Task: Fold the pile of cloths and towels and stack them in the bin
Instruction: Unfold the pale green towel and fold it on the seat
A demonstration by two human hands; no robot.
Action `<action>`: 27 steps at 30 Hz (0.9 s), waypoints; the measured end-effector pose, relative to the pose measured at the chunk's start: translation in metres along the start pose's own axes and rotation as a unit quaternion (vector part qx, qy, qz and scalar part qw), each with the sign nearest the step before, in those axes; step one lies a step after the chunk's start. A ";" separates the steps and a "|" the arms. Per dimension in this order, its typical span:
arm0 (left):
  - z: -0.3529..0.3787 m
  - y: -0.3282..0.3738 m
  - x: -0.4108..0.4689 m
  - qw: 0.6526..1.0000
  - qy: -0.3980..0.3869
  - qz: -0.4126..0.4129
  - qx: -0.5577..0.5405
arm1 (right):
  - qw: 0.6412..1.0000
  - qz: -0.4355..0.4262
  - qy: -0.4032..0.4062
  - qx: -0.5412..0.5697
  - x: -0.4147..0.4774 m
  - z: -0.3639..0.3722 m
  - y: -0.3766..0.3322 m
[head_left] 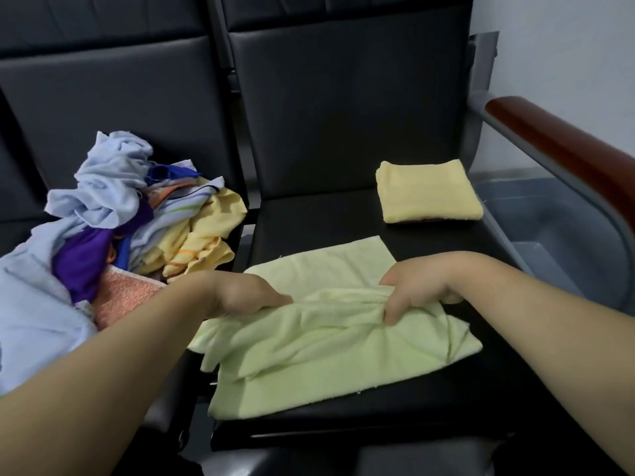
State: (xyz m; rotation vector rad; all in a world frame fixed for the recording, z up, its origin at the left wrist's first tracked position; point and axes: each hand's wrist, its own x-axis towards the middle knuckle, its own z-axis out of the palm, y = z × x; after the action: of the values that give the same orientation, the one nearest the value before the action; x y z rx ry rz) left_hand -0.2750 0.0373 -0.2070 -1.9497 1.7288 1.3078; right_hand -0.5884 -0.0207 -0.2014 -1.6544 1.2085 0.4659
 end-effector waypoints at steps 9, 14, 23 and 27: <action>0.001 -0.004 -0.001 0.990 0.118 0.061 0.042 | 0.976 -0.023 0.036 0.215 -0.012 0.002 0.012; -0.002 -0.002 0.001 0.980 0.186 0.062 0.036 | 0.939 0.026 0.206 0.274 0.003 0.004 0.003; -0.012 -0.011 0.012 0.947 0.319 0.032 0.020 | 0.922 0.034 0.377 0.074 0.036 -0.004 -0.010; -0.011 -0.011 0.024 0.947 0.315 0.031 0.054 | 0.915 0.034 0.397 0.054 0.049 -0.003 -0.008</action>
State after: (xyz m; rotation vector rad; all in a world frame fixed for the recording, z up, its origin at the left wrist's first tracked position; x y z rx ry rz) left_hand -0.2622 0.0162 -0.2220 -2.4303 2.0803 0.5992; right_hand -0.5615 -0.0475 -0.2335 -1.7587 1.8378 -0.2816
